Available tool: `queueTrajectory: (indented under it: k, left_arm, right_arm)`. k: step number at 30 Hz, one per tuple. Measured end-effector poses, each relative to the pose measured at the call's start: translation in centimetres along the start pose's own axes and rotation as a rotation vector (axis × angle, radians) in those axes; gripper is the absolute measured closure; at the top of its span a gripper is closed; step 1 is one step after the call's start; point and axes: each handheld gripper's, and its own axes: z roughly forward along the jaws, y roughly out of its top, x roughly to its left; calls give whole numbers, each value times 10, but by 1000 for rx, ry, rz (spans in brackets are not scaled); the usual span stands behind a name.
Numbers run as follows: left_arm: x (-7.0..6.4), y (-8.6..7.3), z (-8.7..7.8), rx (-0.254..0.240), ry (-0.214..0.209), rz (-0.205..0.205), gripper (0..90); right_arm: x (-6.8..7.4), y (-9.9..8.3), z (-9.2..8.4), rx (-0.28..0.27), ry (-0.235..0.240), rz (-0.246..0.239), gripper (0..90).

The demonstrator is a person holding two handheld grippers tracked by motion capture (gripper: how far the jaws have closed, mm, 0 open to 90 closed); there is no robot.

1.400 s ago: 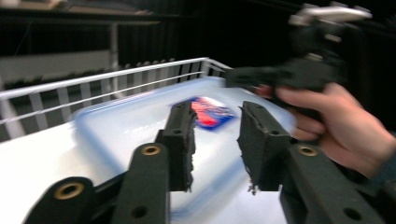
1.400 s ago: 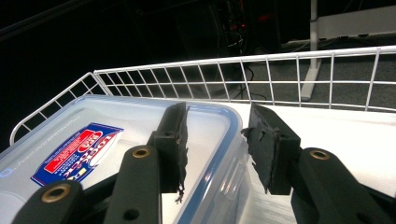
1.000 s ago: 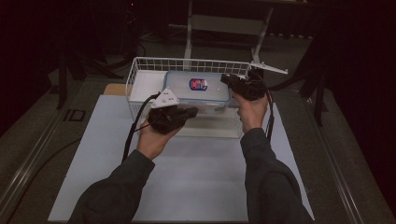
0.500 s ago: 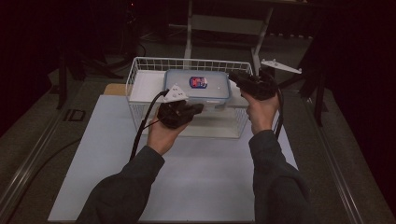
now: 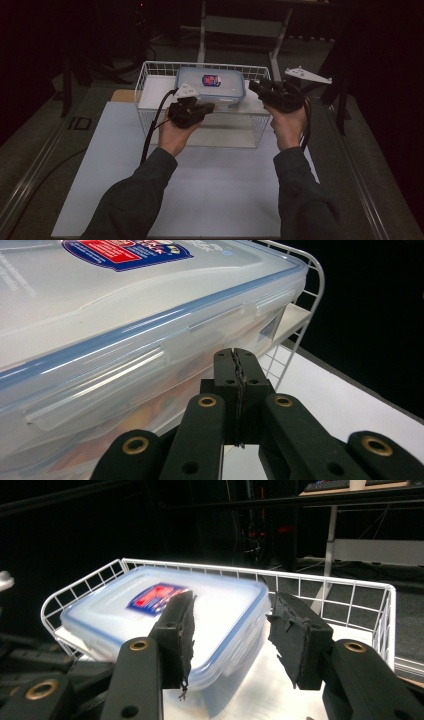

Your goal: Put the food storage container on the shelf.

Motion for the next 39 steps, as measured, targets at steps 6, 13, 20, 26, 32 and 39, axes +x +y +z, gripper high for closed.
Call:
queueTrajectory:
  k: [6,13,20,26,32,39]
  left_arm:
    - [7,1,2,7,20,-19,896]
    - [17,-6,-9,26,57,-31,887]
    - [35,-19,-30,27,90,-68,871]
    - [37,-28,-58,5,89,-38,792]
    - [31,-45,-92,17,96,12,621]
    - [29,-85,-129,52,166,17,497]
  right_arm:
    - [2,-4,-2,13,7,-25,513]
    - [2,-13,-12,25,15,-53,508]
    - [-1,-29,-28,53,20,-76,500]
    - [-4,-49,-47,78,29,-82,471]
    - [-4,-74,-68,123,8,-133,435]
    - [1,-118,-92,216,1,-247,362]
